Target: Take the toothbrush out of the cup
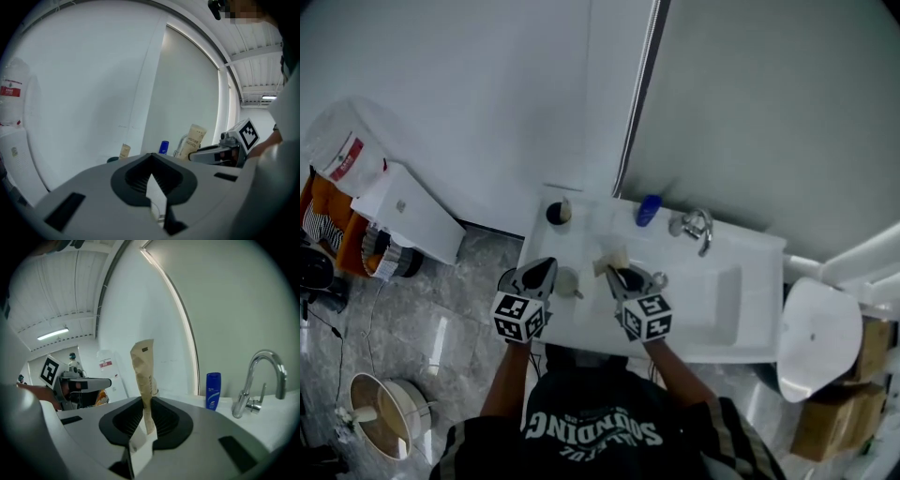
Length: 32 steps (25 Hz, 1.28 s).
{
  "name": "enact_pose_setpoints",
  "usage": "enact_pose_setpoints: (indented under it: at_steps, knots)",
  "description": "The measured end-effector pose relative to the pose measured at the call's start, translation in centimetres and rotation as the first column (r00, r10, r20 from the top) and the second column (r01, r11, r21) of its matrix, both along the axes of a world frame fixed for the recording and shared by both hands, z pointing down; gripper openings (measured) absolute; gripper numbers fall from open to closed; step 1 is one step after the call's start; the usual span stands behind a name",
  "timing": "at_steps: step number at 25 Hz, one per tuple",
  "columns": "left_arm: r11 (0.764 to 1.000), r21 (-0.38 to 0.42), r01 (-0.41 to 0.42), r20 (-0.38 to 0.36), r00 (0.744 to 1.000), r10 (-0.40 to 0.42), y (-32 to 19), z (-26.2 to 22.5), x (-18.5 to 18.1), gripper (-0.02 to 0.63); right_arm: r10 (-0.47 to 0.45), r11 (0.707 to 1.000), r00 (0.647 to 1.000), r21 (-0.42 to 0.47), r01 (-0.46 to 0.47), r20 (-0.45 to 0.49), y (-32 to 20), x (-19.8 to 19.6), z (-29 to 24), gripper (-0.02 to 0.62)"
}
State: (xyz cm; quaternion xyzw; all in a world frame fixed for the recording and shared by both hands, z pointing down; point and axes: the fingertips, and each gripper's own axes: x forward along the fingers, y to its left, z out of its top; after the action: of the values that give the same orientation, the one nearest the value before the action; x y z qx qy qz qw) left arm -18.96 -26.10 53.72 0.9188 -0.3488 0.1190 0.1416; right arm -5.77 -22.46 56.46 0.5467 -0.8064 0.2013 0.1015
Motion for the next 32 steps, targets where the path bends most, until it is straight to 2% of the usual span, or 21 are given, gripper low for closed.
enact_pose_setpoints:
  at_steps: [8, 17, 24, 32]
  knots:
    - [0.993, -0.013, -0.117, -0.006, 0.993, 0.117, 1.3, 0.6, 6.7, 0.0, 0.122, 0.992, 0.993, -0.024, -0.122, -0.001, 3.2, 6.9, 1.3, 0.052]
    - [0.971, -0.021, -0.238, -0.008, 0.971, 0.238, 3.7, 1.2, 14.7, 0.0, 0.277, 0.956, 0.956, -0.067, -0.284, -0.095, 10.2, 17.8, 4.3, 0.052]
    - [0.948, -0.029, -0.316, -0.01, 0.949, 0.316, 5.5, 1.6, 20.2, 0.0, 0.425, 0.893, 0.895, -0.098, -0.439, -0.139, 16.6, 27.4, 6.2, 0.051]
    - [0.915, -0.044, -0.402, -0.006, 0.916, 0.402, 8.1, 2.5, 25.7, -0.002, 0.582, 0.784, 0.789, -0.122, -0.609, -0.195, 24.4, 37.9, 6.8, 0.049]
